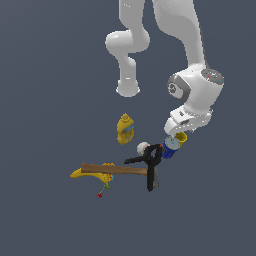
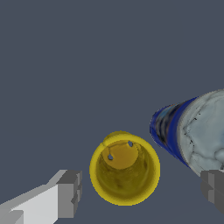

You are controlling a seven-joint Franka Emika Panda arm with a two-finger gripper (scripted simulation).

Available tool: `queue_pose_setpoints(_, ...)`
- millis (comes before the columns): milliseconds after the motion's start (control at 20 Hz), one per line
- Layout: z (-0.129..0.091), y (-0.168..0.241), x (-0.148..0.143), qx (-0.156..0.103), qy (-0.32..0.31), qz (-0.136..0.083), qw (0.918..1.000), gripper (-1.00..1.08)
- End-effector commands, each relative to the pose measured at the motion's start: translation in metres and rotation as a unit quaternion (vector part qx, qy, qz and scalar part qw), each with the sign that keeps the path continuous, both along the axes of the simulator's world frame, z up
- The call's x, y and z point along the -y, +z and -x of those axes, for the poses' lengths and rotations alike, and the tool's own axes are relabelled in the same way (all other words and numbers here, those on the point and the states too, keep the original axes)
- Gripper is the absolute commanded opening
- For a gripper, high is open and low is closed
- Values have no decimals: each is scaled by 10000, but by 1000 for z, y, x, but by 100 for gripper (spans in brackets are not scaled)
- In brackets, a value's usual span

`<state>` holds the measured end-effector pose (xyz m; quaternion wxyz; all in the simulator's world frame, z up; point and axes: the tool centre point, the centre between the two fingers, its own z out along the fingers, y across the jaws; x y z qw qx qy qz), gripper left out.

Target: Pick up a designated object from a clutter of objects.

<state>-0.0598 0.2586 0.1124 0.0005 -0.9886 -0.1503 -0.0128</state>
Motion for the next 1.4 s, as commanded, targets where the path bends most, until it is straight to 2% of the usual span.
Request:
queue_pose_setpoints(0, 11, -16, -4, -126, 53, 26, 9999, 100)
queue_pose_setpoints(50, 0, 1, -2, 14, 7, -11, 10000, 100)
queue_pose_setpoints(200, 1, -3, -2, 8, 10, -9, 10000, 100)
queue_pose_setpoints(750, 10, -55, -3, -104, 50, 18, 9999, 100)
queue_pose_setpoints(1050, 12, -66, -4, -126, 57, 26, 9999, 100)
queue_pose_setpoints(1100, 12, -66, -4, -126, 57, 26, 9999, -100)
queue_pose_setpoints(1350, 12, -66, -4, -126, 57, 26, 9999, -100)
